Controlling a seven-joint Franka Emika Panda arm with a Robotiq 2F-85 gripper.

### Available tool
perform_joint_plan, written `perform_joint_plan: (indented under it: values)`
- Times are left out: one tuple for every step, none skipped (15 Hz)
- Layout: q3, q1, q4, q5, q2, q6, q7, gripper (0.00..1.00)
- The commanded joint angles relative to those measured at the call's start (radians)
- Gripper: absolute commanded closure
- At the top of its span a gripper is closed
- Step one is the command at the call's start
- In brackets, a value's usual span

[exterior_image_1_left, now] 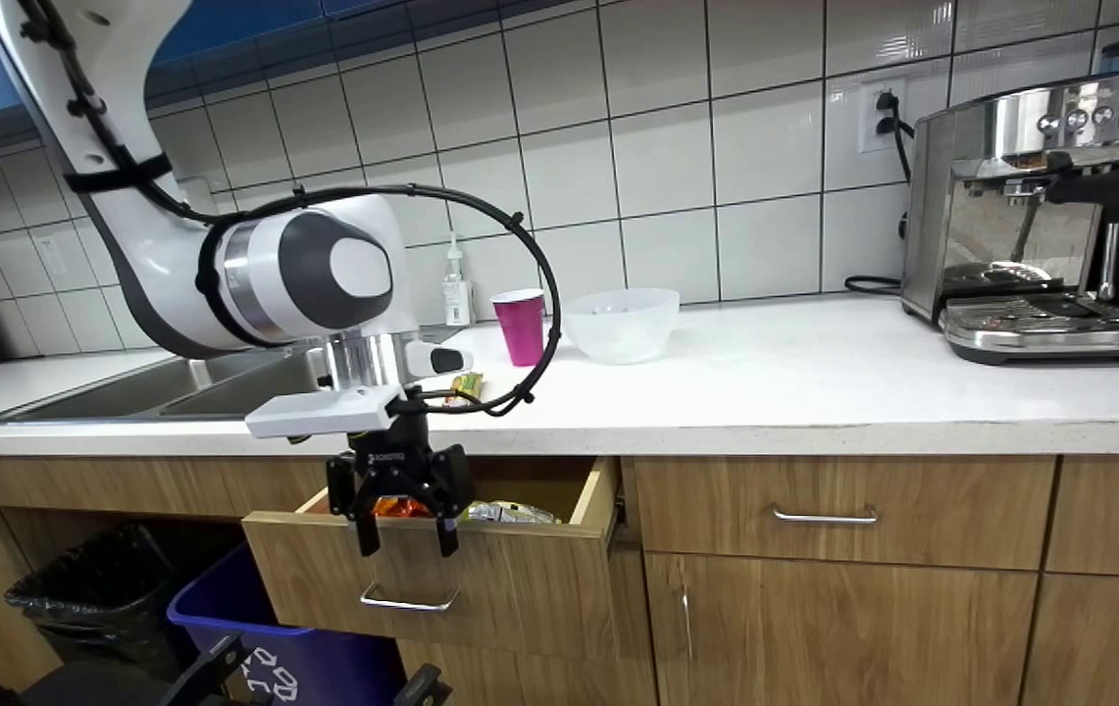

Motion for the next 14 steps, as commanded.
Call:
perform_joint_plan:
  values:
    - [0.008,-0.001,0.029,0.018,0.038,0.022,0.022,0.00]
    - [0.008,-0.001,0.034,0.021,0.045,0.026,0.020,0.00]
    - [0.010,-0.002,0.041,0.028,0.052,0.030,0.015,0.00]
    - [0.012,-0.002,0.047,0.036,0.058,0.032,0.010,0.00]
    - [0.013,-0.002,0.053,0.042,0.064,0.035,0.007,0.00]
    - [0.015,-0.003,0.060,0.049,0.070,0.036,0.004,0.00]
    - [0.015,-0.003,0.065,0.053,0.075,0.034,0.001,0.00]
    - [0.019,-0.006,0.073,0.064,0.079,0.030,-0.008,0.00]
    - [0.022,-0.007,0.079,0.071,0.081,0.028,-0.014,0.00]
    - [0.023,-0.009,0.088,0.079,0.082,0.023,-0.018,0.00]
    - [0.023,-0.009,0.094,0.084,0.084,0.021,-0.020,0.00]
    - [0.021,-0.009,0.104,0.085,0.087,0.018,-0.021,0.00]
    - [0.021,-0.010,0.114,0.087,0.090,0.015,-0.024,0.00]
    - [0.020,-0.010,0.122,0.087,0.094,0.015,-0.025,0.00]
